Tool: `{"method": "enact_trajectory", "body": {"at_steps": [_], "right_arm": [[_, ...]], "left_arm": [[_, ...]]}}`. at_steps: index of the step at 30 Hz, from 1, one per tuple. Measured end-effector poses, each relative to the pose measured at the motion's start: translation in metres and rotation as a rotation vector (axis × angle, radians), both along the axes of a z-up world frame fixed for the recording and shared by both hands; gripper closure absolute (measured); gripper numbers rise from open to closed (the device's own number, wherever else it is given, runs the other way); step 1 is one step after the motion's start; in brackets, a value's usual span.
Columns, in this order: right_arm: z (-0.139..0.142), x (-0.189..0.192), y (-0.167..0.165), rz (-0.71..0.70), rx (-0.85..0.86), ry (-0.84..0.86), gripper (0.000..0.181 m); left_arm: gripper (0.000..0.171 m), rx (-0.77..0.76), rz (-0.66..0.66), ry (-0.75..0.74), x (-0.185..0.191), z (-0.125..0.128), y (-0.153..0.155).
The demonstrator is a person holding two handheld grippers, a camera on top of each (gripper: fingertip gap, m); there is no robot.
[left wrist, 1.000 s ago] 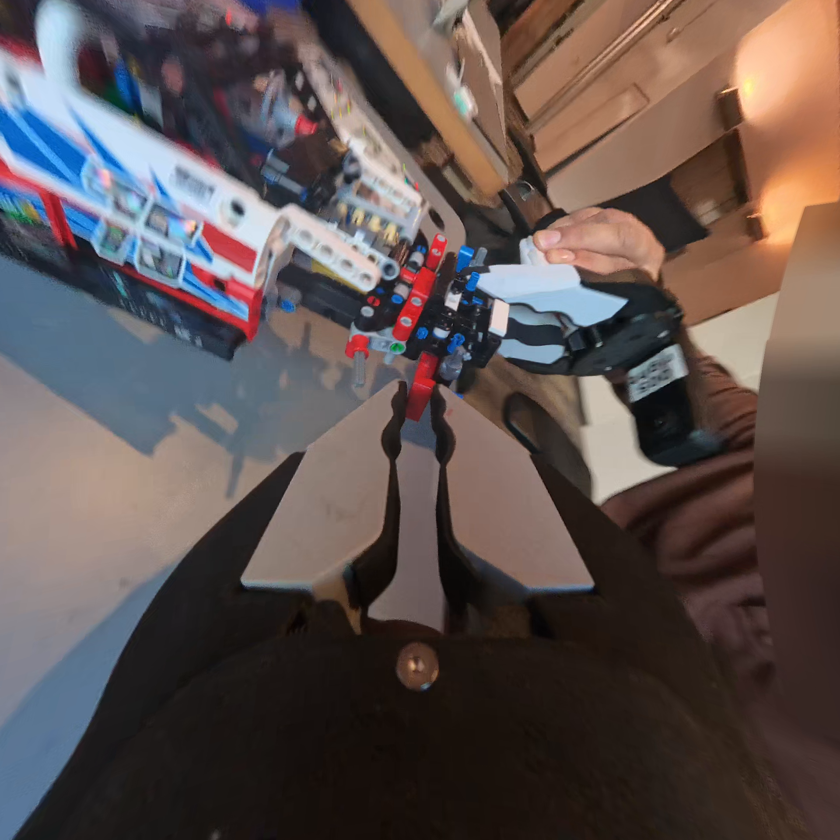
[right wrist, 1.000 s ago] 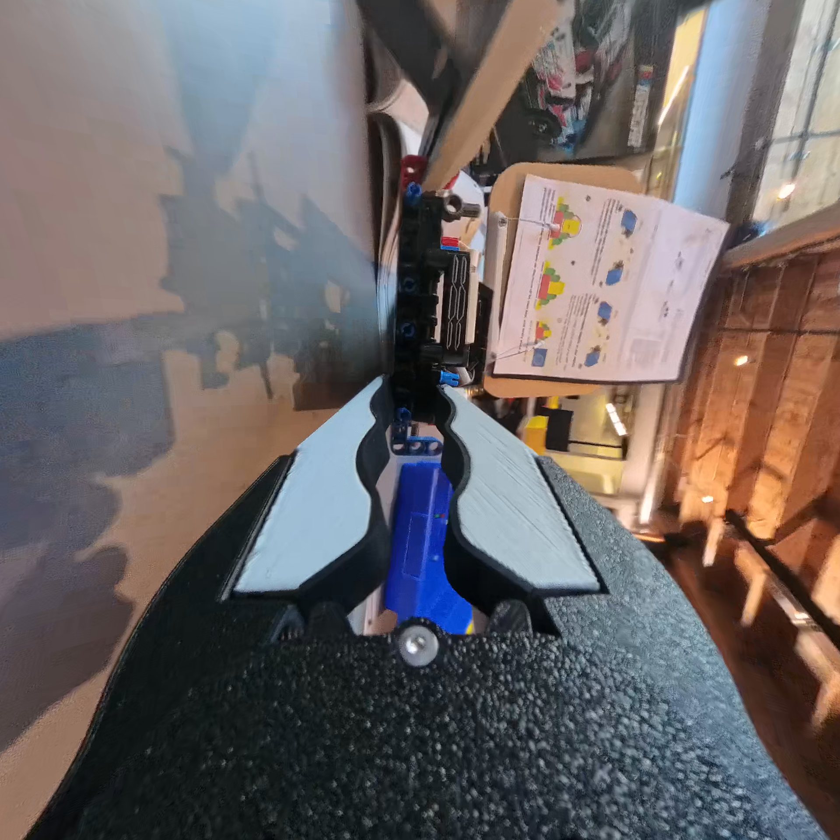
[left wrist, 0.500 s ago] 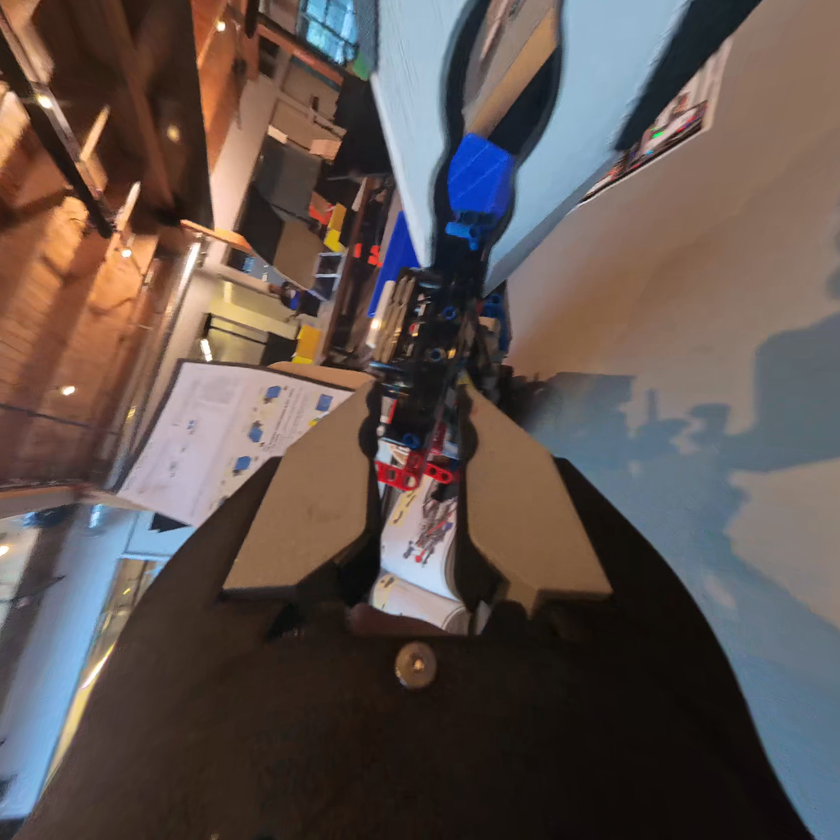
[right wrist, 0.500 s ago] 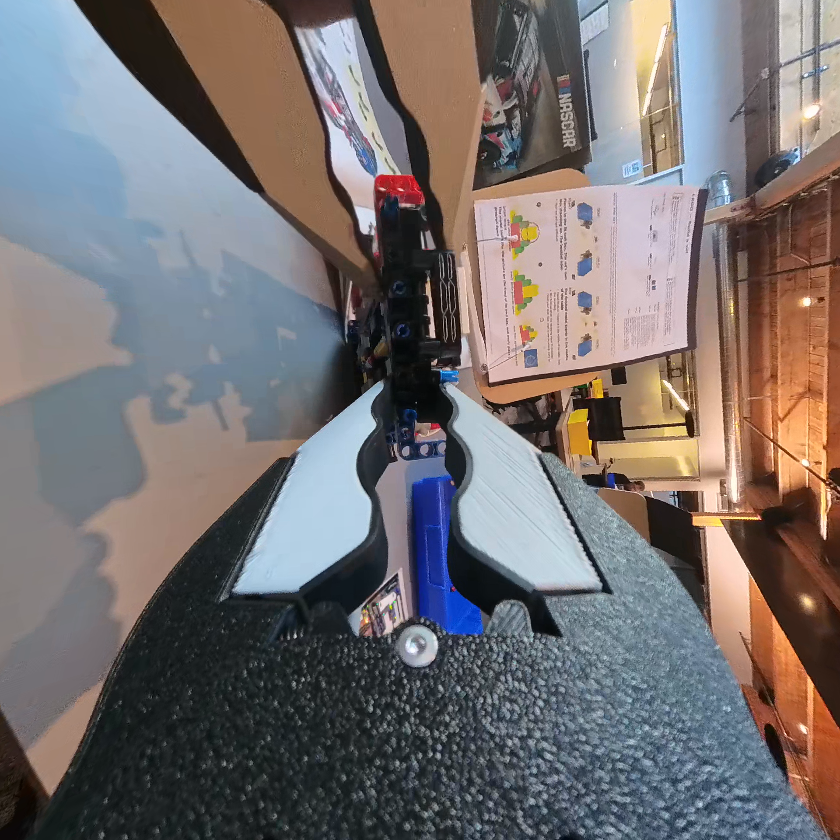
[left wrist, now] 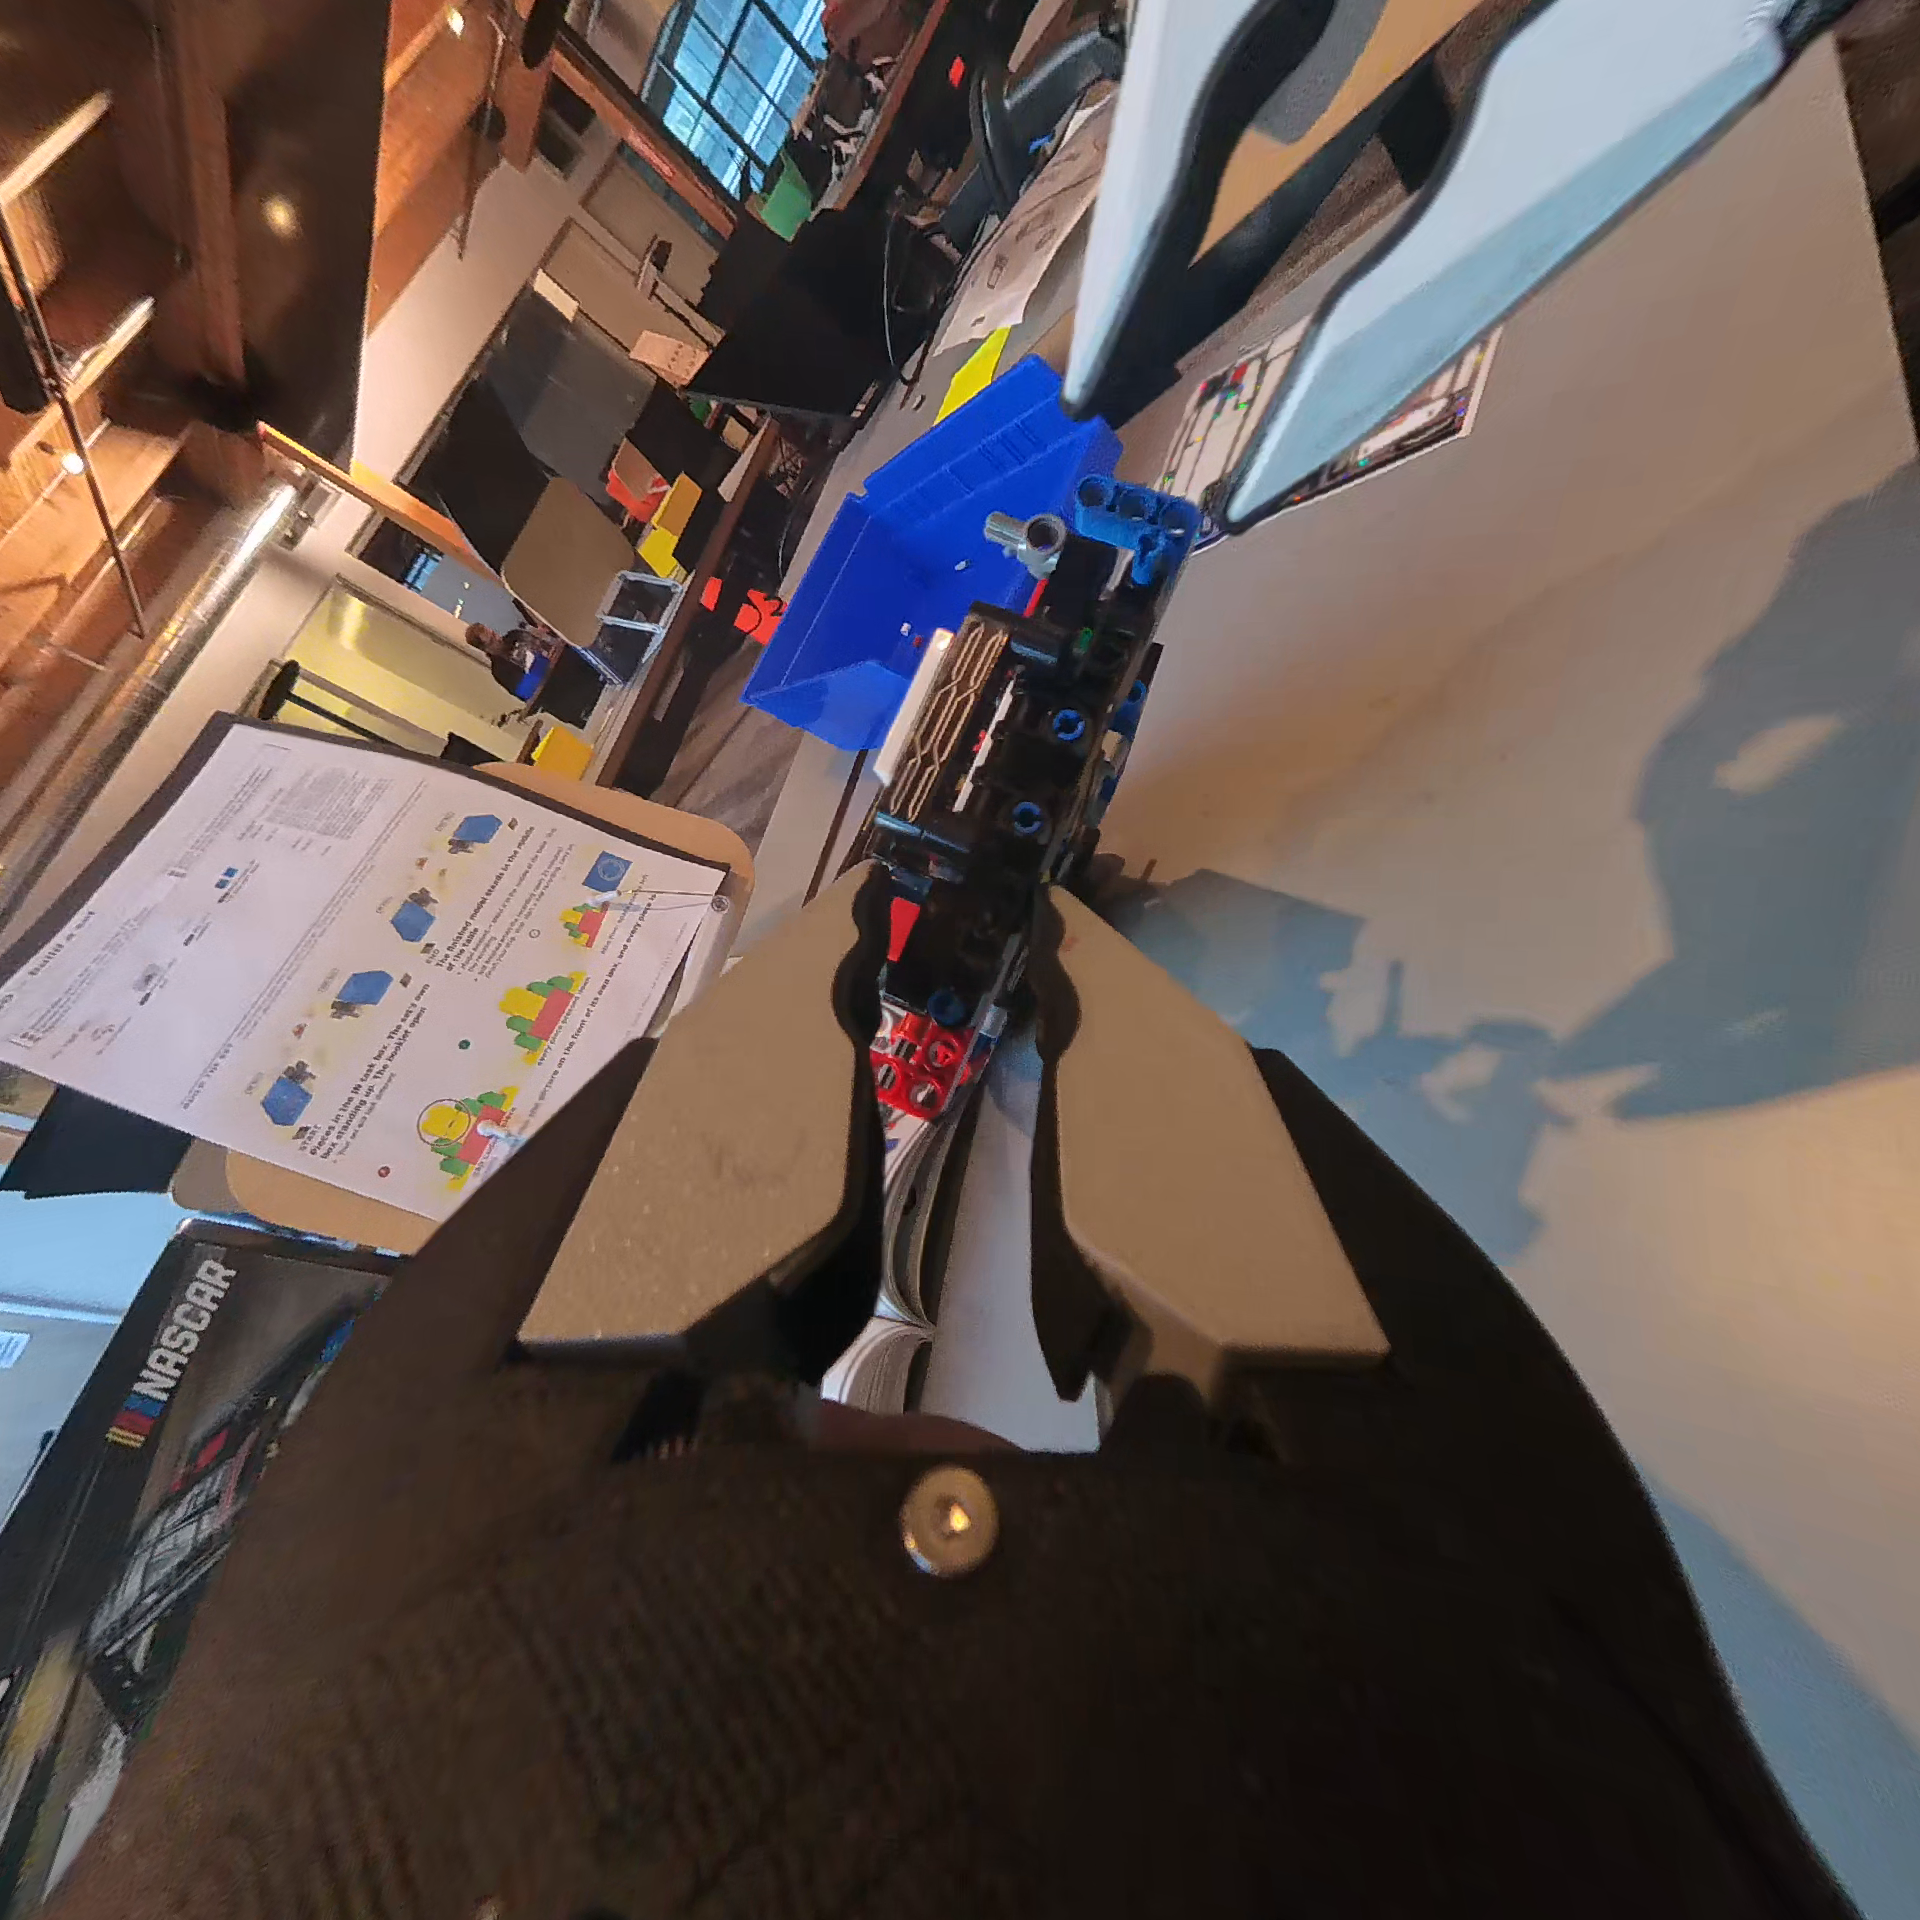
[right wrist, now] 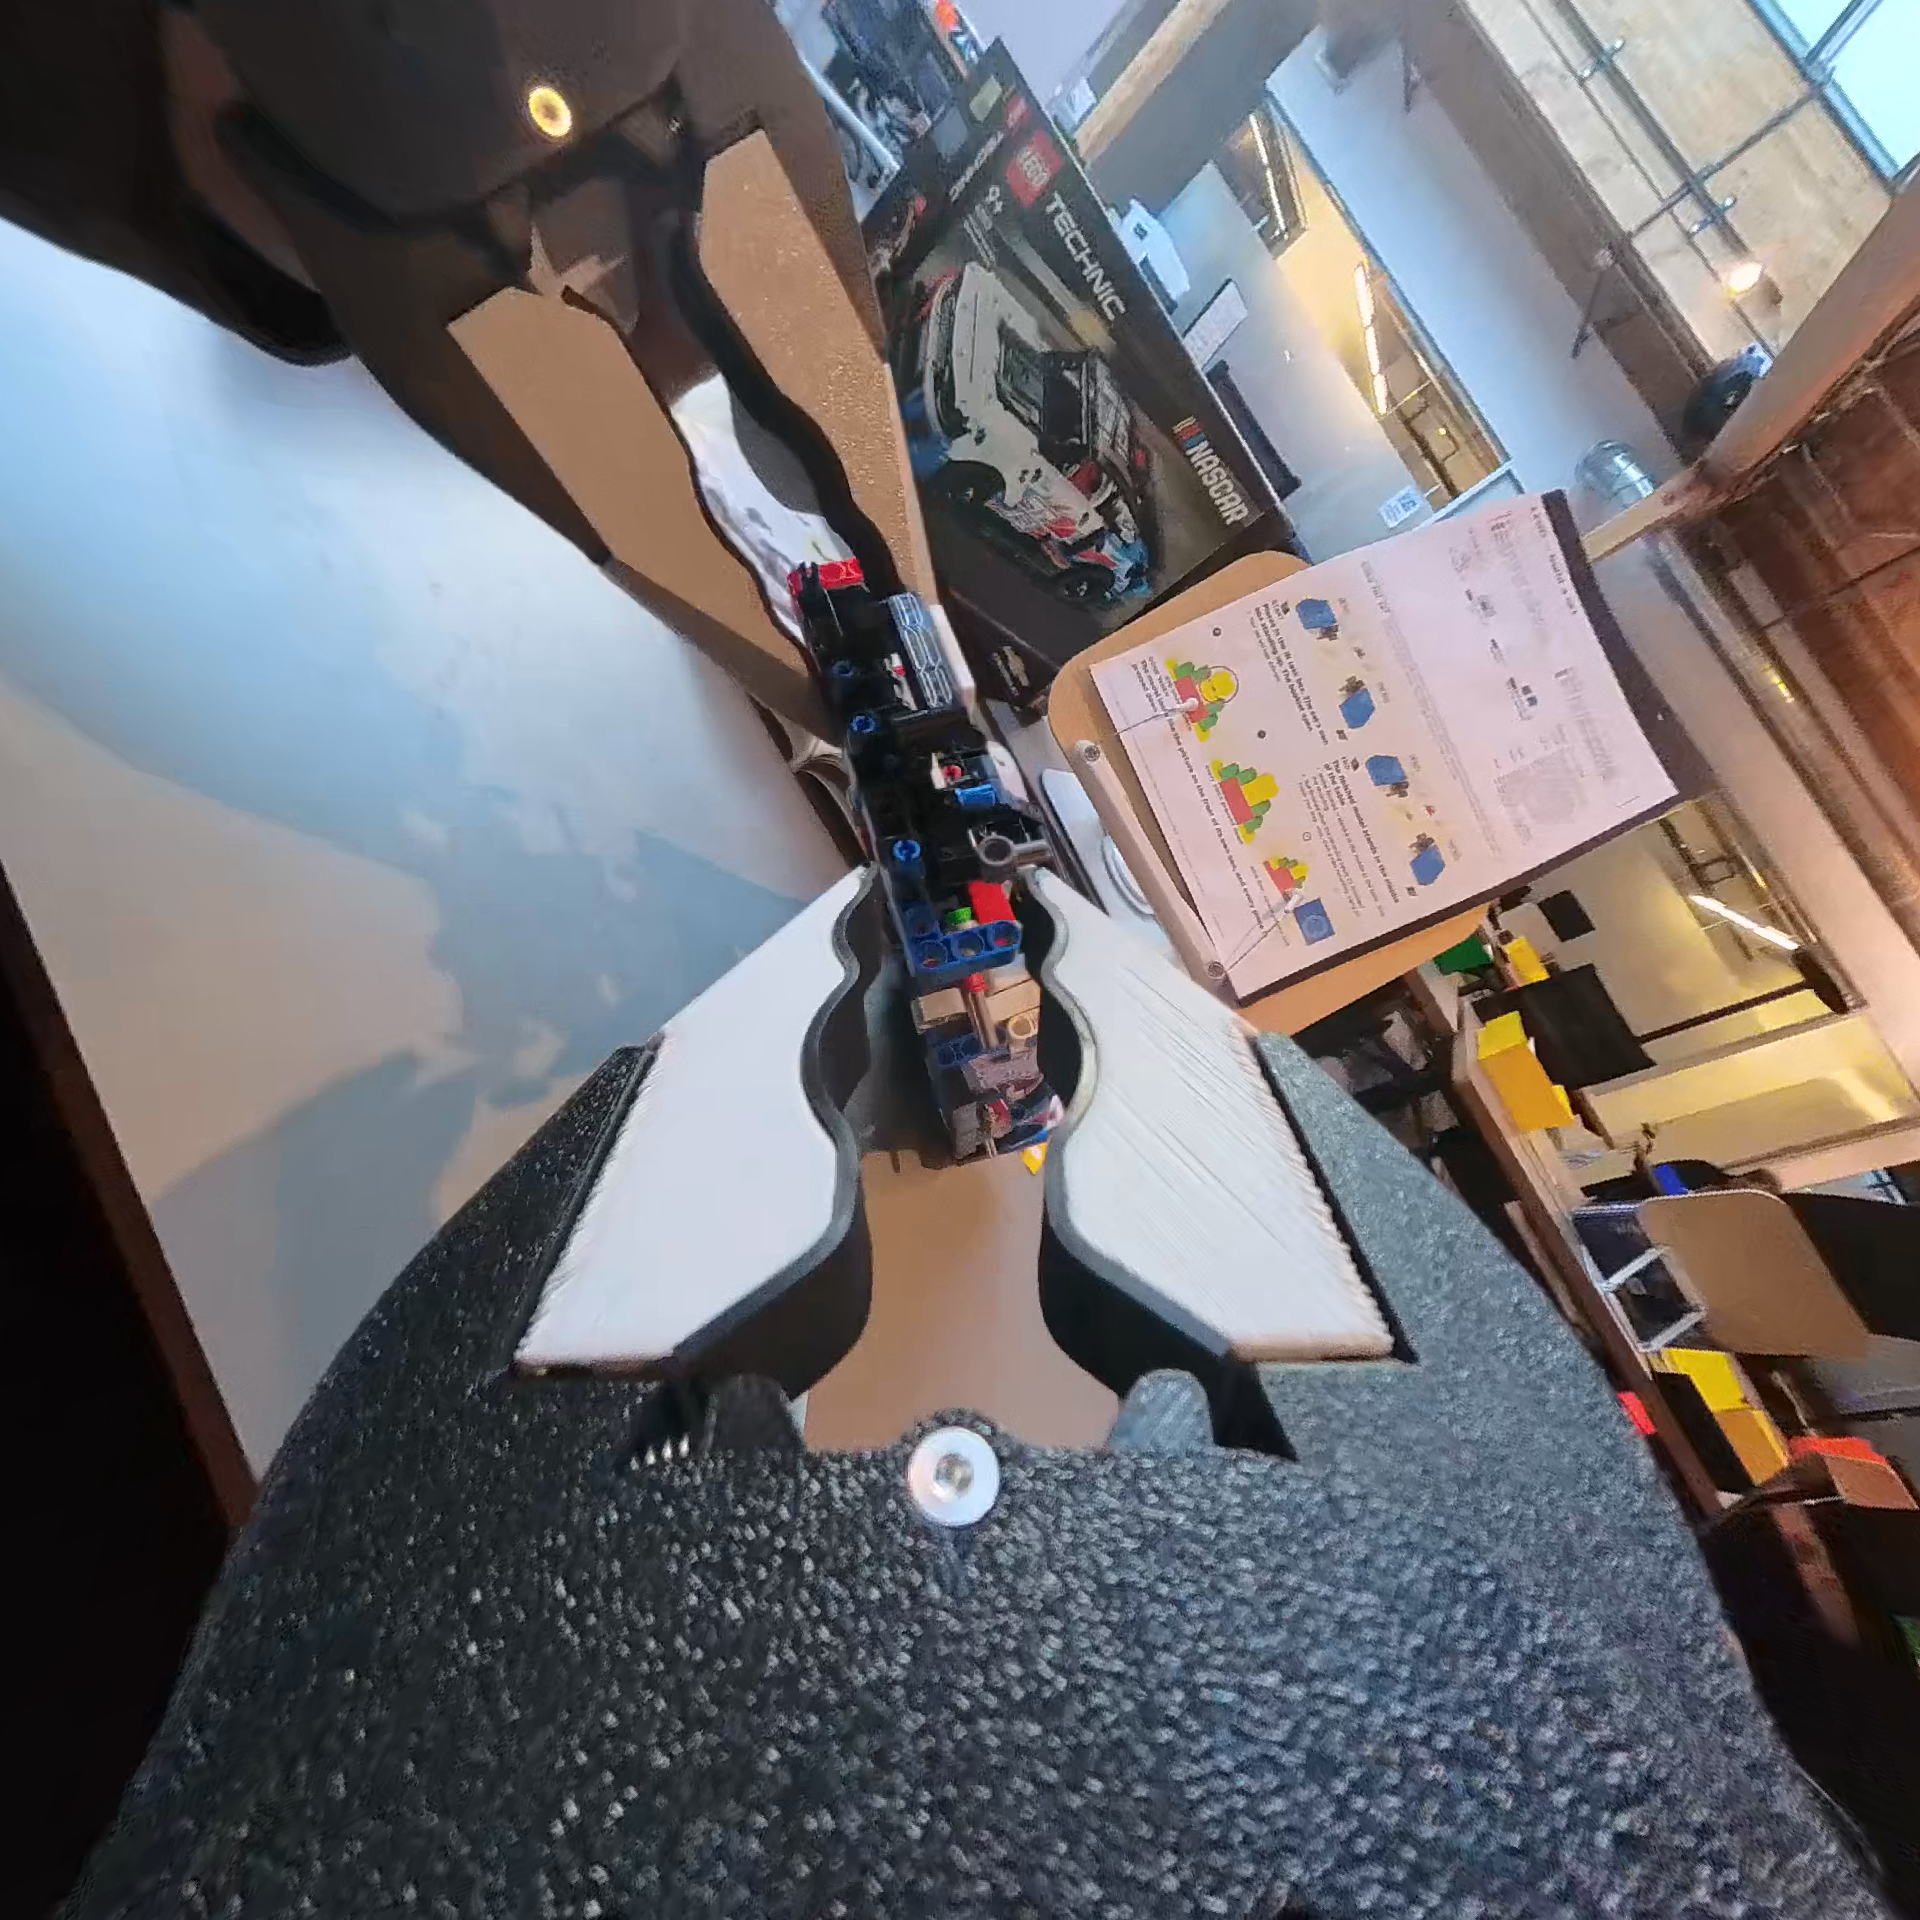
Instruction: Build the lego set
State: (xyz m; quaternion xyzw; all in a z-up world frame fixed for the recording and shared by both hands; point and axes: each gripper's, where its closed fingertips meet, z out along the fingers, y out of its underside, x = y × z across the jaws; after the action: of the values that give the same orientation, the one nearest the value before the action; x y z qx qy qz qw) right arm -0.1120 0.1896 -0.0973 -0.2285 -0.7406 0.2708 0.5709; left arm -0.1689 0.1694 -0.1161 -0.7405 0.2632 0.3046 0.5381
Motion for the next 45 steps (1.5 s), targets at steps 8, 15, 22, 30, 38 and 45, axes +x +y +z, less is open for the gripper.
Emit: {"method": "enact_trajectory", "body": {"at_steps": [8, 15, 22, 30, 38, 45], "right_arm": [[-0.002, -0.007, -0.011, 0.072, 0.026, -0.045, 0.147], [-0.006, -0.011, -0.028, 0.099, 0.082, -0.095, 0.147], [-0.012, -0.018, -0.017, -0.006, 0.279, -0.092, 0.155], [-0.009, -0.019, -0.012, -0.084, 0.464, -0.067, 0.161], [-0.011, -0.022, -0.009, -0.038, 0.454, -0.116, 0.163], [-0.02, -0.028, -0.01, 0.079, 0.388, -0.133, 0.165]], "left_arm": [[0.148, 0.014, -0.008, 0.013, 0.002, -0.004, -0.01], [0.148, 0.002, -0.022, 0.02, 0.004, -0.005, -0.011], [0.148, -0.013, -0.026, 0.021, 0.007, -0.003, -0.007], [0.148, -0.016, -0.027, 0.019, 0.007, 0.002, -0.002], [0.15, -0.027, -0.01, 0.028, 0.006, 0.0, 0.0], [0.15, -0.042, -0.009, 0.01, -0.001, -0.008, 0.0]]}}
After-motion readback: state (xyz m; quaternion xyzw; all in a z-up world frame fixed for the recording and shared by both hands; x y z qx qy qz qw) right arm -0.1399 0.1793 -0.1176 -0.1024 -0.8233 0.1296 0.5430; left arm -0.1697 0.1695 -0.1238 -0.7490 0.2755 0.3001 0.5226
